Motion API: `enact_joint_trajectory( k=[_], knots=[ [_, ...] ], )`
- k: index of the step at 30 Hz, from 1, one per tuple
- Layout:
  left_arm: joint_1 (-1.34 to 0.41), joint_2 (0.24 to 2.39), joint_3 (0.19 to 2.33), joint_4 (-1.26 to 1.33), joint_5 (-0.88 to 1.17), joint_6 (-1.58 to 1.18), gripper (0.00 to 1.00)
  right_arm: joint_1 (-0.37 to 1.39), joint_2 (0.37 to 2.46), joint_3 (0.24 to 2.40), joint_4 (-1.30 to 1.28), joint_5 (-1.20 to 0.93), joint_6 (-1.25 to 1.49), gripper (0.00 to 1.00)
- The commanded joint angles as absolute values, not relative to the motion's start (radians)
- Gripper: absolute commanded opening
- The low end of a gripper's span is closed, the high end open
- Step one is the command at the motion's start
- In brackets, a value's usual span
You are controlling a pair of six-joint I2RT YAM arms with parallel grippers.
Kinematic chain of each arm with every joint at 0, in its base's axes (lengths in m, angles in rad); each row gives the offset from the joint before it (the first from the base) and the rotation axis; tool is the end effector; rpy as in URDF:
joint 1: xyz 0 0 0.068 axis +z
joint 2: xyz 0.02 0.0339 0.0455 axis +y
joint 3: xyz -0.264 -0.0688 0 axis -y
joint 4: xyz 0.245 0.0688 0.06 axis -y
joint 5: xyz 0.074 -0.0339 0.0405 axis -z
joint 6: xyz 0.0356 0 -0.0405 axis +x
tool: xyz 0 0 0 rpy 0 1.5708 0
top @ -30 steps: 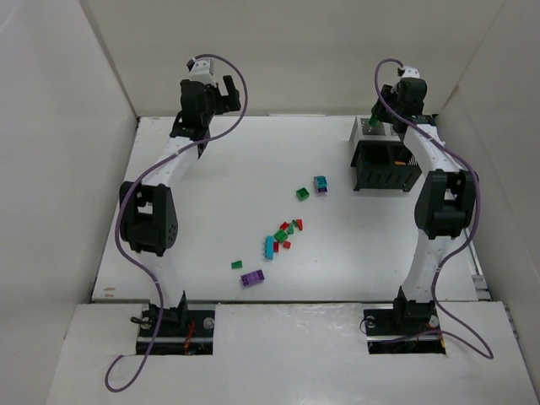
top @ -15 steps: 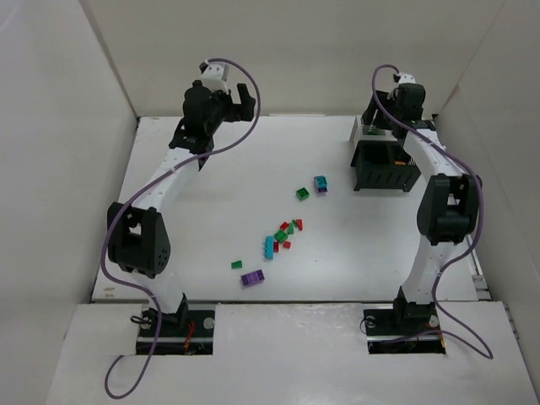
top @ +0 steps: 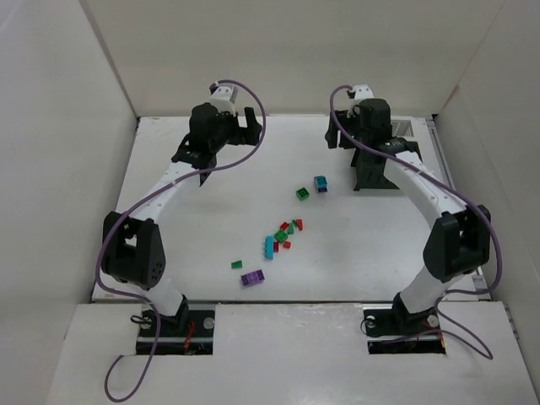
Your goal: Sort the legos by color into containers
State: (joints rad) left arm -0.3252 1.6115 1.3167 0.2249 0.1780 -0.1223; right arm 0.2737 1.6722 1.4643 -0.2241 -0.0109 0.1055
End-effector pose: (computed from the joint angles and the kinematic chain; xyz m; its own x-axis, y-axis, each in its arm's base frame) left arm 0.3689 -0.1310 0.3559 -0.1245 -0.0847 -0.9886 0.4701 0.8724 -0.1340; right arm 0.3834 0.1080 0.3384 -0.4303 -0.0114 -0.9026 -0.2358 0.9666 0.1002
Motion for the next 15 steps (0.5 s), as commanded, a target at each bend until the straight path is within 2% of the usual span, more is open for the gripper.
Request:
enact_joint_trajectory(
  k=[1,7,15],
  knots=[
    [-0.327,1.539,1.299,0.241,0.202,-0.143,1.0,0.299,1.637,1.427,-0.242,0.035,0.081,0.73],
    [-0.327,1.497,1.256,0.241,0.202,-0.152,1.0,0.365,1.651,1.393,-0.278,0.035,0.093,0.73],
    [-0.327,1.464,1.212,0.212,0.193,-0.161,1.0,0.417,1.798,1.442,-0.331,0.08,0.153,0.73]
  ],
)
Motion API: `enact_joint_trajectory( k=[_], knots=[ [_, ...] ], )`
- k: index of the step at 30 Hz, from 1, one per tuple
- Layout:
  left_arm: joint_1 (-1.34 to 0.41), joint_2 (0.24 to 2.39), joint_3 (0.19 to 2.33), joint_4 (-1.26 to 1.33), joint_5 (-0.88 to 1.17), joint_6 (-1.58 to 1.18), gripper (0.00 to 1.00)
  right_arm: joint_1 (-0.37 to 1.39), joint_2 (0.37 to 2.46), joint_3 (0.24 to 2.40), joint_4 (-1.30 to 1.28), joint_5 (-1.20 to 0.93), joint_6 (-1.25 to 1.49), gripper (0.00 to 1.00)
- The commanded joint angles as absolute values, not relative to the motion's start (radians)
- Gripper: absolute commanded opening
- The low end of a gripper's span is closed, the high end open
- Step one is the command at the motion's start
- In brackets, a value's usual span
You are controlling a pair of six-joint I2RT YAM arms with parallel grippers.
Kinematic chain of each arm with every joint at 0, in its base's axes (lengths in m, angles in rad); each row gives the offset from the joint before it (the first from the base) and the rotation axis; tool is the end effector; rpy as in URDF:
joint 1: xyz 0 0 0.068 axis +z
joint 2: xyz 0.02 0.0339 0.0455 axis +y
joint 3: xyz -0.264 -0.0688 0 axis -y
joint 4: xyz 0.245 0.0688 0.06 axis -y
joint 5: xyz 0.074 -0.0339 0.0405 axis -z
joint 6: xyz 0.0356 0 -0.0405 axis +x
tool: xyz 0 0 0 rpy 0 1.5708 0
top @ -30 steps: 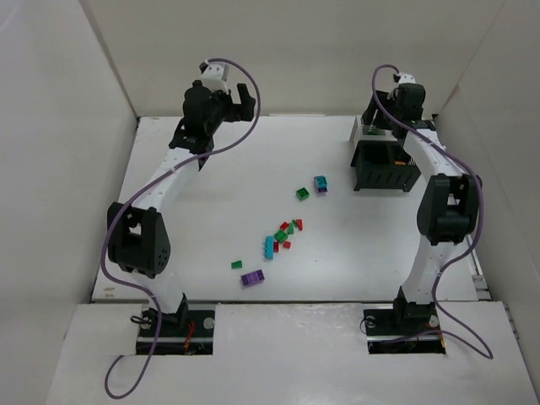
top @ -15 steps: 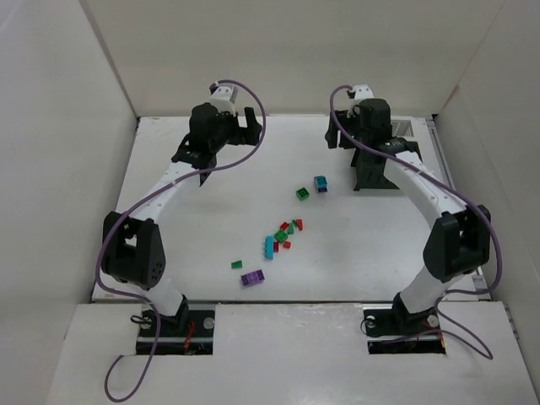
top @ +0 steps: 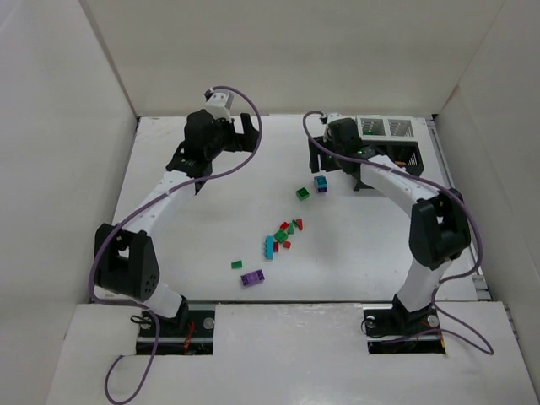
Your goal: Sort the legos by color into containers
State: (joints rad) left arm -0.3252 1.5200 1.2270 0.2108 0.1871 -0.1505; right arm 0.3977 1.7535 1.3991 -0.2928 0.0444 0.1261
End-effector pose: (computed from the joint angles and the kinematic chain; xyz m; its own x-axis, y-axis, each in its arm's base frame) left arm 0.3457 -0.1236 0.3549 -0.1503 -0.1048 -0.9831 0.4724 0.8659 -0.1645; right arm 0.3749 0.1558 0.2783 -0.5960 -0.1141 -0.7948 -0.2815 0.9567 0.0738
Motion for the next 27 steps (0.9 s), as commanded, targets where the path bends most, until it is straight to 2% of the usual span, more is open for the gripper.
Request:
enact_joint_trajectory(
  k=[1,14,20,21,27],
  knots=[
    [-0.327,1.463,1.201,0.212,0.193,-0.161,1.0,0.426,1.833,1.451,-0.348,0.08,0.169,0.73],
    [-0.327,1.431,1.172,0.212,0.193,-0.161,1.0,0.407,1.971,1.48,-0.382,0.084,0.21,0.73],
    [-0.327,1.431,1.172,0.202,0.212,-0.161,1.0,0.396,1.982,1.47,-0.331,0.071,0.221,0.63],
    [-0.327,1.431,1.172,0.202,0.212,-0.161,1.0,0.387,1.973,1.47,-0.322,0.071,0.221,0.55],
    [-0.327,1.431,1.172,0.202,0.232,-0.152,1.0,0.377,1.973,1.46,-0.322,0.051,0.221,0.4]
  ],
)
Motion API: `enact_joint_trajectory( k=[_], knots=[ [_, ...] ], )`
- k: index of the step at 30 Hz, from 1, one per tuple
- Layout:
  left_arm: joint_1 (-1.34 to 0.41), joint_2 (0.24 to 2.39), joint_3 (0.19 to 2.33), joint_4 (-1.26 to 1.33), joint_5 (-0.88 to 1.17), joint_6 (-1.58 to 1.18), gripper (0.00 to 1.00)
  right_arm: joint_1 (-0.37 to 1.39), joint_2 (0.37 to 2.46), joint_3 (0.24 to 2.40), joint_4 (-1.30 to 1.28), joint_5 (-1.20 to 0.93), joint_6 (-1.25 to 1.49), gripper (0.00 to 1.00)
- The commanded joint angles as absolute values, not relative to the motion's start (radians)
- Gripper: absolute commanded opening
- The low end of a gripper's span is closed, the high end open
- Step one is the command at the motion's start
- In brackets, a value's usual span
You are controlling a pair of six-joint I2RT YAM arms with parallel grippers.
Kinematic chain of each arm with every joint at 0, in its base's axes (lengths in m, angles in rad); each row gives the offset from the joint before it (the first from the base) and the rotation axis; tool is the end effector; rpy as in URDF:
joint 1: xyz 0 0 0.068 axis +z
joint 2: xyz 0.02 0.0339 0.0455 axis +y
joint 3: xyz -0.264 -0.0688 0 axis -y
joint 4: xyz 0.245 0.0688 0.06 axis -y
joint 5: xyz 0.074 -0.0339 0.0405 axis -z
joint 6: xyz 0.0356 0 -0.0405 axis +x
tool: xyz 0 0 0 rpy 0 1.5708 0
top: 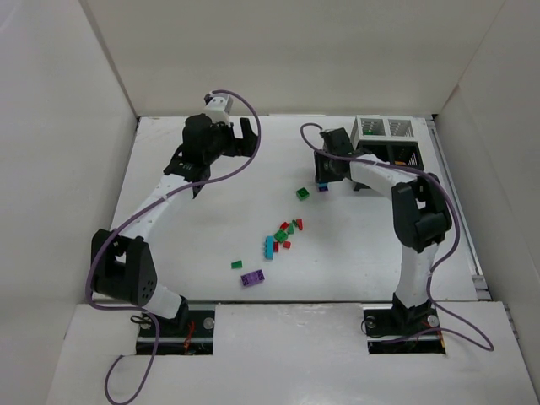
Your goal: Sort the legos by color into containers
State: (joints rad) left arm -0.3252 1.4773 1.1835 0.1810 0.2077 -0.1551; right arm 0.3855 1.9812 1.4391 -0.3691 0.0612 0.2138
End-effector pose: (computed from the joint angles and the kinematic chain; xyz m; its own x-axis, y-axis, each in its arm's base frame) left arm 0.3344 -0.1205 0.3506 -0.1837 -0.0976 -0.9781 0.4842 0.8570 -0.1764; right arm 0.4023 0.1609 0.1940 -0.7878 -0.0912 -0.6091 -0.1775 0.9806 0.0828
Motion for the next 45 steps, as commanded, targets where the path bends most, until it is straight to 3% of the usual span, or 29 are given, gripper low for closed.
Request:
enact_joint_trajectory(
  k=[1,9,13,17,24,30,35,45],
  knots=[
    [-0.327,1.431,1.172,0.202,0.232,-0.152,1.0,0.377,1.973,1.46,-0.322,0.051,0.221,0.4],
    [-0.327,1.422,1.154,0.202,0.279,-0.134,1.0,0.368,1.896,1.46,-0.313,-0.007,0.2,0.24],
    [-0.327,1.413,1.154,0.241,0.392,-0.112,1.0,0.335,1.789,1.439,-0.241,-0.262,0.17,0.22],
    [-0.327,1.402,1.131,0.324,0.666,-0.068,1.0,0.281,1.717,1.43,-0.128,-0.669,0.198,0.21],
    [-0.327,1.393,1.121,0.44,0.977,-0.069,1.0,0.224,1.695,1.442,0.121,-1.078,0.356,0.19],
    [-0.318,1.434,1.131,0.563,1.061,-0.158,1.0,0.242,1.651,1.433,0.307,-1.167,0.5,0.19],
    [-0.318,1.48,1.187,0.59,1.114,-0.192,1.0,0.251,1.641,1.376,0.619,-1.224,0.705,0.18],
    [-0.318,1.571,1.281,0.692,1.204,-0.296,1.0,0.301,1.681,1.394,0.673,-1.255,0.735,0.17]
  ],
)
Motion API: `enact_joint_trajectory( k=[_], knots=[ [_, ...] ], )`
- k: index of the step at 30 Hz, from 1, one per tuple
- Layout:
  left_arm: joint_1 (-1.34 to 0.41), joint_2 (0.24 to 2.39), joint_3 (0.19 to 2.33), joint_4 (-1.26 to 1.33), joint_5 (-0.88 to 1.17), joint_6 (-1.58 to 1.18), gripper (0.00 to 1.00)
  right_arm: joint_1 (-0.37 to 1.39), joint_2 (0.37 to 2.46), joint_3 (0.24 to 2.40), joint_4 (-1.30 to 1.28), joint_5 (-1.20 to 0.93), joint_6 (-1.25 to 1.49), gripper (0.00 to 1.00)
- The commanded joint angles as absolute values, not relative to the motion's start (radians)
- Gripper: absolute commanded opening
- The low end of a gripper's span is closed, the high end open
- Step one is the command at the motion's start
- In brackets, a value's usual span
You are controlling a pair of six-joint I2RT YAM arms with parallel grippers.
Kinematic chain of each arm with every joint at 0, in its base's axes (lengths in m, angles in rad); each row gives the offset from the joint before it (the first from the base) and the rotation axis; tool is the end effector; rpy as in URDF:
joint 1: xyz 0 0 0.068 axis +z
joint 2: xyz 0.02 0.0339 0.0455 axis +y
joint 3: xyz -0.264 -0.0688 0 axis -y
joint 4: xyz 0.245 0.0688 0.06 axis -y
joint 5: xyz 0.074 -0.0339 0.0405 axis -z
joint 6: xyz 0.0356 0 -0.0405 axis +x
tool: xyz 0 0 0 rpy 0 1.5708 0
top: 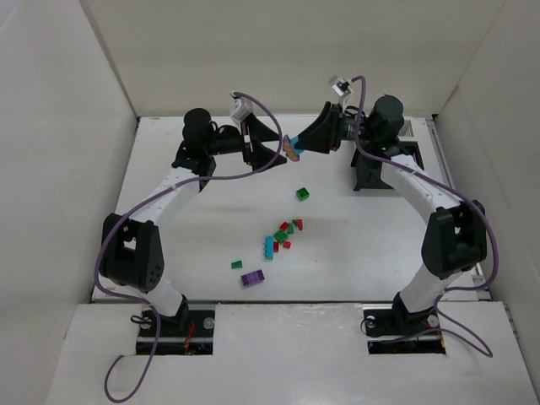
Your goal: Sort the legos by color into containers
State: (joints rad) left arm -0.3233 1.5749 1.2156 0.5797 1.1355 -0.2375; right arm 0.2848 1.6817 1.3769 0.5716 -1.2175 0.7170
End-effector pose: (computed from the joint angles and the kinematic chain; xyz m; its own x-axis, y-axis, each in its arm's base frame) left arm 0.3296 -0.1445 0.3670 -0.0274 -0.0954 -0.9951 0.9944 0.0991 -0.0369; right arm 0.3593 0.1400 0.3823 -0.4439 0.1069 -0.8897 -0.8943 0.0099 0.4474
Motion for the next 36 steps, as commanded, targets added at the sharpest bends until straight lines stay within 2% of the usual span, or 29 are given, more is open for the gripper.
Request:
enact_joint_trajectory(
  k=[1,5,6,8,9,12,13,15,19,20,24,25,30,33,36],
  knots=[
    [-0.327,1.583,1.281,0.701,1.213,-0.305,1.0,0.31,1.69,1.394,0.673,-1.255,0.735,0.17],
    [-0.327,1.595,1.298,0.759,1.249,-0.345,1.0,0.31,1.709,1.405,0.673,-1.244,0.735,0.17],
    [-0.336,1.604,1.298,0.773,1.249,-0.356,0.97,0.31,1.709,1.405,0.673,-1.244,0.724,0.17],
    [-0.336,1.605,1.307,0.773,1.258,-0.356,0.85,0.319,1.72,1.416,0.673,-1.232,0.724,0.17],
    [-0.336,1.605,1.307,0.773,1.258,-0.356,0.72,0.319,1.72,1.428,0.683,-1.232,0.724,0.17],
    [-0.336,1.626,1.327,0.773,1.281,-0.365,0.6,0.319,1.732,1.448,0.683,-1.221,0.724,0.17],
    [-0.336,1.635,1.338,0.773,1.281,-0.377,0.52,0.319,1.744,1.448,0.693,-1.221,0.724,0.17],
    [-0.336,1.647,1.348,0.773,1.293,-0.387,0.47,0.328,1.753,1.457,0.722,-1.221,0.736,0.17],
    [-0.336,1.667,1.37,0.784,1.328,-0.405,0.29,0.328,1.773,1.439,0.946,-1.221,0.883,0.17],
    [-0.336,1.667,1.37,0.784,1.328,-0.405,0.29,0.328,1.784,1.439,0.946,-1.221,0.908,0.17],
    [-0.327,1.667,1.35,0.894,1.339,-0.466,0.1,0.302,1.796,1.439,1.057,-1.221,0.982,0.15],
    [-0.316,1.667,1.338,0.926,1.348,-0.494,0.02,0.302,1.796,1.43,1.057,-1.232,0.992,0.15],
    [-0.276,1.69,1.327,1.028,1.348,-0.618,0.0,0.242,1.772,1.396,1.057,-1.232,0.992,0.14],
    [-0.255,1.71,1.345,0.968,1.325,-0.618,0.0,0.187,1.746,1.367,1.01,-1.213,0.977,0.12],
    [-0.232,1.71,1.385,0.775,1.257,-0.514,0.0,0.128,1.715,1.333,0.89,-1.191,0.905,0.12]
  ],
)
